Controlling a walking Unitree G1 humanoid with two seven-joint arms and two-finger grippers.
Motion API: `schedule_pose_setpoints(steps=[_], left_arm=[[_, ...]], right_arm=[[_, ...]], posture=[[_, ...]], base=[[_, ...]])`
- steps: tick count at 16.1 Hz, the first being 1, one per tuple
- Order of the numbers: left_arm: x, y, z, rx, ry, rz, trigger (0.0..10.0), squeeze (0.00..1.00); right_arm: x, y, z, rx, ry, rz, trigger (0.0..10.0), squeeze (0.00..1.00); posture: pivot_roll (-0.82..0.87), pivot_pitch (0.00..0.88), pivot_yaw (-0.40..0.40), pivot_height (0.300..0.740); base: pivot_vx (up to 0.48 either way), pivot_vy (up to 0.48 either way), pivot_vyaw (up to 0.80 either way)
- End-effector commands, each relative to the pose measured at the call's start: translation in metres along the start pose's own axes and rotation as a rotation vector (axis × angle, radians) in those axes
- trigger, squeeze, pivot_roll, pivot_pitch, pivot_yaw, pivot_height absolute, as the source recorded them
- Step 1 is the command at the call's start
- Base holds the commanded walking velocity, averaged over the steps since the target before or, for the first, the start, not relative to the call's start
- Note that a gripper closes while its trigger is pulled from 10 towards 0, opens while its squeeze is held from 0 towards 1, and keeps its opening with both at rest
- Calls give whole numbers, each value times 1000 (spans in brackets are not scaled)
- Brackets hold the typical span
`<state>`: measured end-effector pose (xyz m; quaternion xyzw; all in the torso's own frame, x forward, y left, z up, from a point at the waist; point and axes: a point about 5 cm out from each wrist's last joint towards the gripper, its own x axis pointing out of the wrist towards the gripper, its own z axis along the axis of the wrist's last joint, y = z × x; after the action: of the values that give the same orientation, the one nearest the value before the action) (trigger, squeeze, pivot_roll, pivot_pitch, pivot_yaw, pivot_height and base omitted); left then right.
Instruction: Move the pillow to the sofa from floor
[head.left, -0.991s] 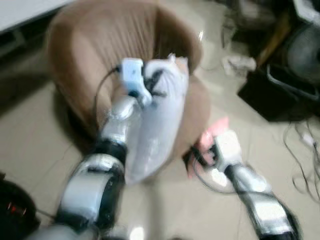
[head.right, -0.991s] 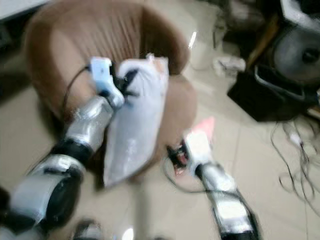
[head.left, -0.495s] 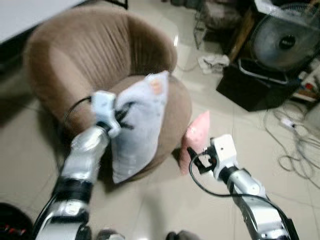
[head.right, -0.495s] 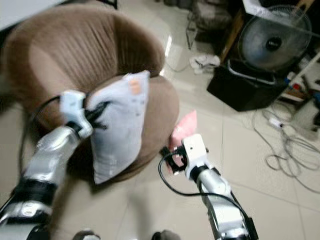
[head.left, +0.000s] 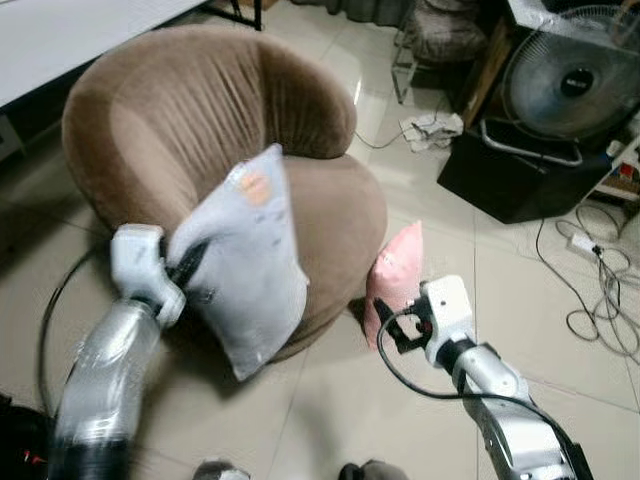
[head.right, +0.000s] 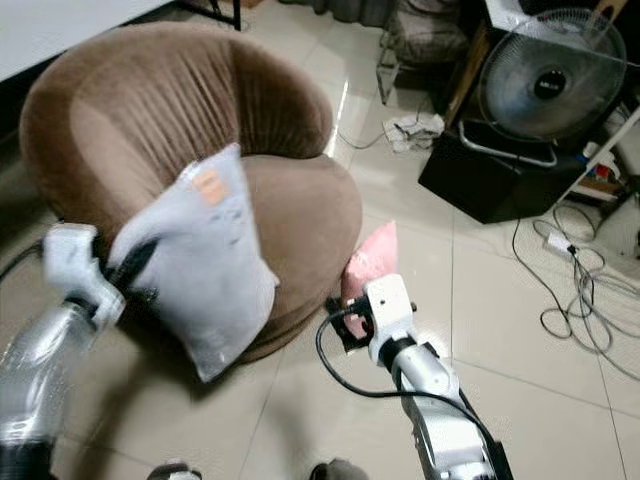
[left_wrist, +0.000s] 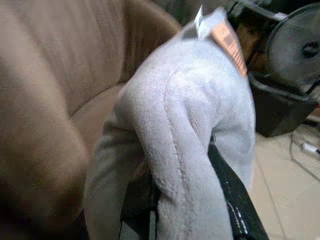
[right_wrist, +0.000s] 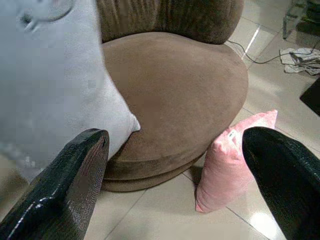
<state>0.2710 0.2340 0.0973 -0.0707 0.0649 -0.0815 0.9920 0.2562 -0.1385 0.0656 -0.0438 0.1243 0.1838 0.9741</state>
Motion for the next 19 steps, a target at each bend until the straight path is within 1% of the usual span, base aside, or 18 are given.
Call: schedule_pose_setpoints(steps=[1,2,3,4,5,6,7,8,9,10,11,12,13,14,16,17,18,19], left_arm=[[-12,-5,-11,-55,-7,-35,0,0],[-27,-4,-32,-79,38,-24,0,0],[-35,-5,-44,-88,62,-17,0,0],[-41,-12,-51,-114,72,-38,0,0],[-44,-19,-53,-155,66,-61,0,0],[-45,-25,-53,-164,53,-76,0,0],[-55,-35,-58,-167,46,-81,0,0],[-76,-48,-65,-156,38,-95,0,0],[-83,-51,-67,-146,31,-90,0,0],[-89,-53,-70,-127,21,-58,0,0],[-93,-53,-75,-117,20,-41,0,0],[-93,-53,-77,-117,21,-39,0,0],[-92,-55,-81,-111,31,-45,0,0],[-91,-60,-84,-104,39,-52,0,0],[-93,-79,-87,-98,31,-71,0,0],[-93,-94,-88,-90,21,-87,0,0],[-92,-106,-87,-68,5,-110,0,0],[-88,-114,-84,-62,-18,-119,0,0]], right_arm=[[-3,-5,-2,9,-2,-32,10000,0],[-3,-5,-2,20,-5,-40,10000,0],[-2,-5,-2,25,-4,-41,10000,0],[-3,-4,-3,25,0,-34,10000,0],[-2,-3,-5,24,7,-28,10000,0],[0,-1,-7,23,11,-20,10000,0],[2,1,-7,23,13,-7,10000,0],[3,2,-6,33,11,-8,10000,0],[2,2,-5,38,5,-9,10000,0],[-2,1,-4,49,-1,-15,10000,0],[-10,-3,-6,49,8,-11,10000,0],[-14,-6,-7,43,15,-10,10000,0],[-21,-17,-14,24,51,-11,10000,0],[-22,-26,-18,7,70,-17,10000,0],[-19,-31,-13,-12,58,-8,10000,0],[-16,-31,-11,-9,44,-7,10000,0],[-12,-28,-9,-17,35,-1,10000,0],[-5,-23,-5,-11,17,16,10000,0]], posture=[[48,102,-92,740],[42,105,-96,740],[37,115,-104,740],[33,121,-115,740],[32,126,-120,740],[31,136,-128,740],[32,140,-140,740],[33,141,-144,740],[33,141,-144,740],[34,141,-151,740],[41,139,-161,740],[42,140,-162,740],[49,135,-171,740],[53,133,-173,740],[63,124,-175,740],[70,121,-176,740],[79,121,-177,740],[95,130,-173,740]], base=[[0,0,0],[0,0,0],[0,0,0],[0,0,0],[0,0,0],[0,0,0],[0,0,0],[0,0,0],[0,0,0],[0,0,0],[0,0,0],[0,0,0],[0,0,0],[0,0,0],[0,0,0],[0,0,0],[0,0,0],[0,0,0]])
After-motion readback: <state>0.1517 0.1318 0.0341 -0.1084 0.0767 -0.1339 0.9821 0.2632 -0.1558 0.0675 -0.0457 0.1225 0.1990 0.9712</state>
